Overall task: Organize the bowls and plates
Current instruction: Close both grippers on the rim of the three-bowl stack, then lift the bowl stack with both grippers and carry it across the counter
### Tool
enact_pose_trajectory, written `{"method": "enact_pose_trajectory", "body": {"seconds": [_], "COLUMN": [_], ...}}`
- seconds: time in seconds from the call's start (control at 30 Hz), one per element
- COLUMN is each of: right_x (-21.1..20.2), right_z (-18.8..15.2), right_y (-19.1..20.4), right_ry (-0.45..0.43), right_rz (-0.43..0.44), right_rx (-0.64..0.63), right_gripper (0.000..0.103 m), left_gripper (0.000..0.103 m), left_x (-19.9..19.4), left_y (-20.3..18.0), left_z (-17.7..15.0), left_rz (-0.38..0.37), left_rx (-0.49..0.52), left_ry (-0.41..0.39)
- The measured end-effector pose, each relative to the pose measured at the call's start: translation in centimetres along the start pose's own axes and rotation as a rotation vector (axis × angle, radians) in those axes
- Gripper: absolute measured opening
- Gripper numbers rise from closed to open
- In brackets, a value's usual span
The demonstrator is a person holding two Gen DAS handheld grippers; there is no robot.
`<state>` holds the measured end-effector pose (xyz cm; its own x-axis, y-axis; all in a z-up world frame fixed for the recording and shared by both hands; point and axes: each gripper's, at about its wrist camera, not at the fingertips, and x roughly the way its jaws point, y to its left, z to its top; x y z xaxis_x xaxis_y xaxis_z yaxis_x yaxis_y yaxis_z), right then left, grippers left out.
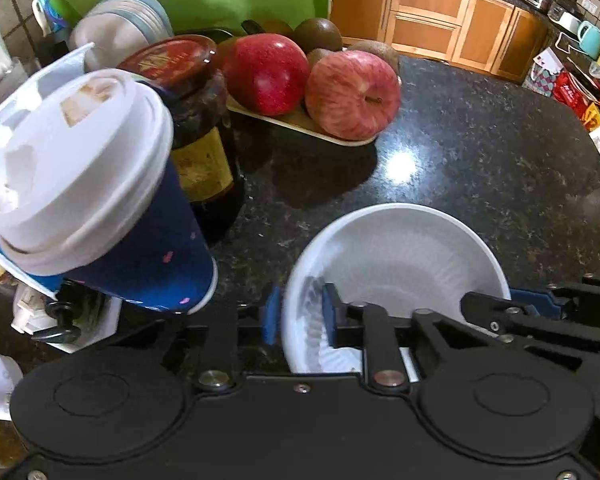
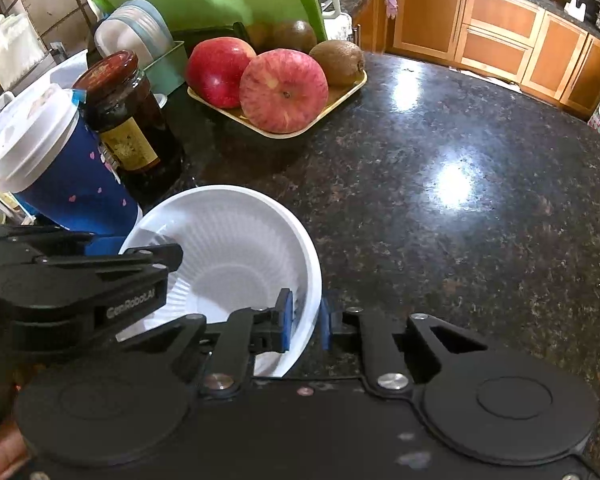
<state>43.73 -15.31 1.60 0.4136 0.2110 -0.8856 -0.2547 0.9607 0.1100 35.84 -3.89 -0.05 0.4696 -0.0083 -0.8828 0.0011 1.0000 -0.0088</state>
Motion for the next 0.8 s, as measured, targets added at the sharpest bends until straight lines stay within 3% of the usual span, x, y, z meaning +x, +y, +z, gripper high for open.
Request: {"method": "enact_pose_trajectory", "body": {"seconds": [0.37,0.63,0.8], "right_x": [-1.6,-5.1,-8.2], "right_z": [-0.4,-1.1,-2.2], "right_y": [0.0,0.6,1.8], "right_ry": [-0.019,-0.061,-0.095], "right_rz": [-0.015,-0.006,0.017], "right_rx": [0.018,0.034,0.04], "right_gripper": [0.016,0.016,0.016], "left_gripper": [0.024,0.024,0.024], "left_x": [-2.1,-6.2,-9.1], "left_y": [-0.4,0.1,0.4], "left_z": [-0.1,-0.4,-1.4], "left_rz": [-0.014,-0.049,-0.027], "left_rx": [0.028,0.03,0.05], "left_ry": [-0.039,-0.089,-0.136]}}
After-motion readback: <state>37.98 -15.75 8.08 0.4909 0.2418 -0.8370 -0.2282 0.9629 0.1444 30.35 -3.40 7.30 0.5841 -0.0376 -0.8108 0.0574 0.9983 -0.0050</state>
